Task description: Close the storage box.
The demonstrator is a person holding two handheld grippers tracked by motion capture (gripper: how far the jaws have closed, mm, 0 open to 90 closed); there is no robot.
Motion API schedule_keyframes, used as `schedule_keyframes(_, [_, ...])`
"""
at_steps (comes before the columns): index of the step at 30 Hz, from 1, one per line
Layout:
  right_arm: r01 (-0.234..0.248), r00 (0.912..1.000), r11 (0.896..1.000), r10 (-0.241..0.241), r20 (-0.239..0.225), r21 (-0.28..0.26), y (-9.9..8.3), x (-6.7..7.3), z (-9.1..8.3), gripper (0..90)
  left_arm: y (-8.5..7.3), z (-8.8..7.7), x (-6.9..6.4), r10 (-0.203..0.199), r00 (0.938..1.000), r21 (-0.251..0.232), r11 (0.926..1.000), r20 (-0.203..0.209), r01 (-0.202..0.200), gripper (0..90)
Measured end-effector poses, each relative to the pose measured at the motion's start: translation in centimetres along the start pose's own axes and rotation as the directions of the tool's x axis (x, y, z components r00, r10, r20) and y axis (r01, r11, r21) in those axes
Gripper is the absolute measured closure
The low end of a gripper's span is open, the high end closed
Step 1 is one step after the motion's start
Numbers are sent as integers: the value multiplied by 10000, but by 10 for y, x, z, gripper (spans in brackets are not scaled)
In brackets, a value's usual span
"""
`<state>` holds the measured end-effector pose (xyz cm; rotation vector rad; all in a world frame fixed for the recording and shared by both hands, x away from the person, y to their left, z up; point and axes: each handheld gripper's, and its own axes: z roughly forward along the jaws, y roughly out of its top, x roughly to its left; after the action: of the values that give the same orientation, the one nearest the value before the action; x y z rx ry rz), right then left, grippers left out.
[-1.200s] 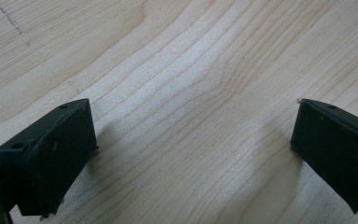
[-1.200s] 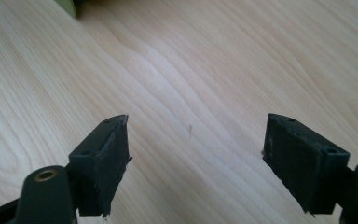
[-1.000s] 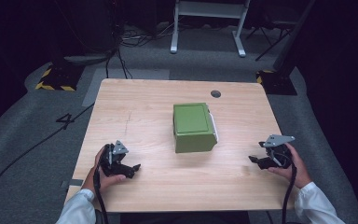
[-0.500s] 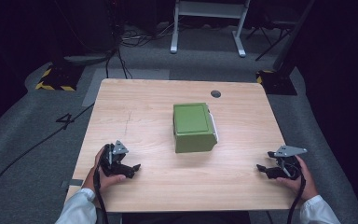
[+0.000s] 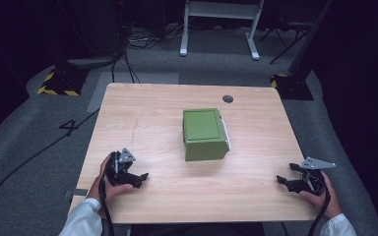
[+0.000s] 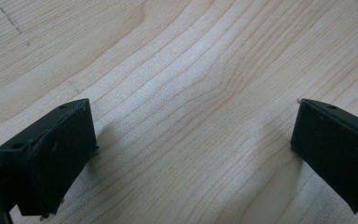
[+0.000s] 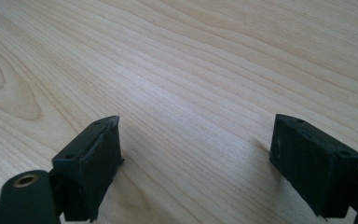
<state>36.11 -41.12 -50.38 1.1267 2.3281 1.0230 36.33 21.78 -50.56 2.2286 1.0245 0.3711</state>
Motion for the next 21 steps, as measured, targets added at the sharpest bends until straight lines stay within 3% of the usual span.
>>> schedule_keyframes(21, [-87,9999,10000,87,92,5,1,0,1,164,0,0,0,44,10000,-7,10000,66,-44,1])
